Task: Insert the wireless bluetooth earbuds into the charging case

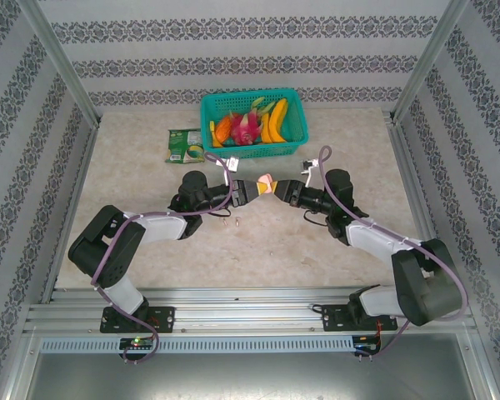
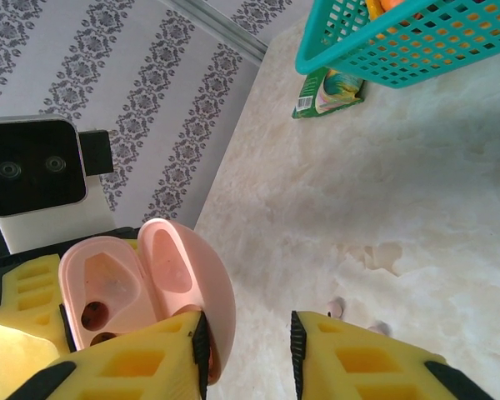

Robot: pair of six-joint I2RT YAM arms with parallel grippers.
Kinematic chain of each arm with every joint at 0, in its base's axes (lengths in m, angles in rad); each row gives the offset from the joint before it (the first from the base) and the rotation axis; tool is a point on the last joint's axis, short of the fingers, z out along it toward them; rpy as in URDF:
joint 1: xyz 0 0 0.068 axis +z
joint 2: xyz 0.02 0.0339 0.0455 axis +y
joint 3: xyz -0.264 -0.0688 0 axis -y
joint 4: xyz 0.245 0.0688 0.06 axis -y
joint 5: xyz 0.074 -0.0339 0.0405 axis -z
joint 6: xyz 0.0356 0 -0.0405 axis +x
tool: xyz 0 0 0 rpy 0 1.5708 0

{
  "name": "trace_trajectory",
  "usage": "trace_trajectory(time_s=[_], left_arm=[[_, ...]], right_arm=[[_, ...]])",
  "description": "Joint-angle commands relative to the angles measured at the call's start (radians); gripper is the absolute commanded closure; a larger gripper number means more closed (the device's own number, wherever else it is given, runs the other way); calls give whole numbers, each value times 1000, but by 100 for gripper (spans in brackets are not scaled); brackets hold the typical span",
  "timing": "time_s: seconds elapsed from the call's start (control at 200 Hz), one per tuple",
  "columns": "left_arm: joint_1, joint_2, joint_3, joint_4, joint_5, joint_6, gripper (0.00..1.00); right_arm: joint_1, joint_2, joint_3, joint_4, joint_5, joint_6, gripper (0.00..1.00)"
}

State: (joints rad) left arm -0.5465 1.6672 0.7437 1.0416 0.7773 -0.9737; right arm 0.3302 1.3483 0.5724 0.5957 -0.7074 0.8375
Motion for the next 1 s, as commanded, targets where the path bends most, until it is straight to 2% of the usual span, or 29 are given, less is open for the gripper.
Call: trace_trajectory(time_s=[0.0,0.17,0.355,0.54,0.61,0.769,0.884,0.999], left_arm=[[-4,-34,28,96,52,4,98],[-7,-28,23,100,50,4,98],[-6,-22,21,98,47,6,98],[-6,-21,21,95,39,6,97],[-7,-22,20,88,35,8,92],[-7,-28,11,67,3,16,67],[-6,-32,4,54,-19,21,56],[-6,-39,-5,46,-40,25,49]], right_arm=[[18,31,32,-14,24,-5,69],[34,37,57,-17,26,3,74],[40,27,58,-20,32,8,85],[41,16,51,-30,48,16,90],[43,5,48,-32,58,28,93],[56,-34,41,-61,104,41,100],[65,-58,41,-89,136,44,100],[69,-76,46,-115,159,39,100]])
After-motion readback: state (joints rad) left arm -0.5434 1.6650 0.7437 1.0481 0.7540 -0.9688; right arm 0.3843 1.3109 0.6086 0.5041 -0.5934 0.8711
